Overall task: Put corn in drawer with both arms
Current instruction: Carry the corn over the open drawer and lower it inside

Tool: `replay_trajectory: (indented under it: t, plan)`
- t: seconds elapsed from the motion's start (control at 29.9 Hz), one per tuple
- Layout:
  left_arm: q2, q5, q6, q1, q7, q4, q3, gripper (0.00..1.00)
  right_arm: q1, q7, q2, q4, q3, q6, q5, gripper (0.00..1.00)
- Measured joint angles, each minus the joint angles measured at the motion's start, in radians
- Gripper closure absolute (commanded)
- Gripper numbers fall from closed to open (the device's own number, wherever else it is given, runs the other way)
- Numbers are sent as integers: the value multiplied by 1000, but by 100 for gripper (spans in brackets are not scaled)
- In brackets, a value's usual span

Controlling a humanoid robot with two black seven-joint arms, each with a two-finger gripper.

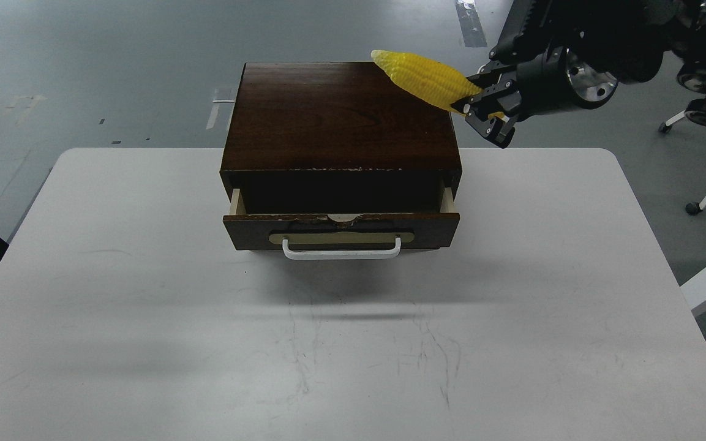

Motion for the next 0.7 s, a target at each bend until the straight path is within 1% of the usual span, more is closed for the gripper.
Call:
replay_trajectory:
  t: [0.1,0.3,0.43,0.57,0.6,0.64,0.7]
  plan:
    - [0,-2,0,0,0,0,-1,2,2,14,82,3,-2,0,-70,100]
    - [16,-4,0,1,0,-1,-9,2,-18,17,213,-7,-9,-2,-150,100]
    - [37,-3,0,5,0,0,-22,2,-61,16,260,-18,-10,-2,-156,100]
    - [47,-3,0,13,-1,0,-24,2,-86,15,273,-43,-12,-2,-157,100]
    - [50,-4,0,14,-1,0,-24,2,-89,15,273,-49,-12,-2,-157,98]
    - [52,-4,0,15,-2,0,-24,2,-93,15,274,-53,-12,-2,-157,94]
    - [53,-4,0,16,-2,1,-23,2,-99,15,274,-58,-11,-2,-157,89]
